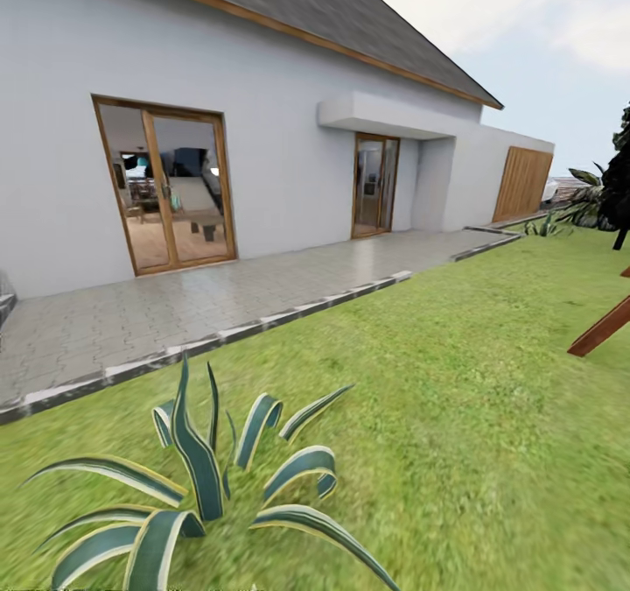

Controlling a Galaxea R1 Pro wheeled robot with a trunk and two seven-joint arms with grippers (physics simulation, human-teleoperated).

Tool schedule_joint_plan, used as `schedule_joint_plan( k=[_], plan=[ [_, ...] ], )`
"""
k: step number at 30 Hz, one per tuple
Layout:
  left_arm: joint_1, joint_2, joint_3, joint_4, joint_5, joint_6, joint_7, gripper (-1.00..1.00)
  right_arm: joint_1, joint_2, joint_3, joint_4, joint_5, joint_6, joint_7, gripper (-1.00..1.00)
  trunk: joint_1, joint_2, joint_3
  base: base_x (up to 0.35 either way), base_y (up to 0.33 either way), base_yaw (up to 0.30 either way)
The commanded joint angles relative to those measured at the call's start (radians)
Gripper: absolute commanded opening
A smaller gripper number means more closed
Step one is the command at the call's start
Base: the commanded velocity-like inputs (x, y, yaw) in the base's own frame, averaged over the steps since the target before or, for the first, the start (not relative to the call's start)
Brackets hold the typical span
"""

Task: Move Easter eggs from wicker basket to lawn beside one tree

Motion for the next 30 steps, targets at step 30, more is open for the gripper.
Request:
schedule_joint_plan(
  k=[30],
  plan=[
    [0.0,0.002,0.001,0.0,0.001,0.001,0.001,1.0,-0.001,-0.001,0.0,0.001,0.0,0.0,0.001,1.0,0.0,0.0,-0.001,0.0,-0.264,0.096]
  ],
)
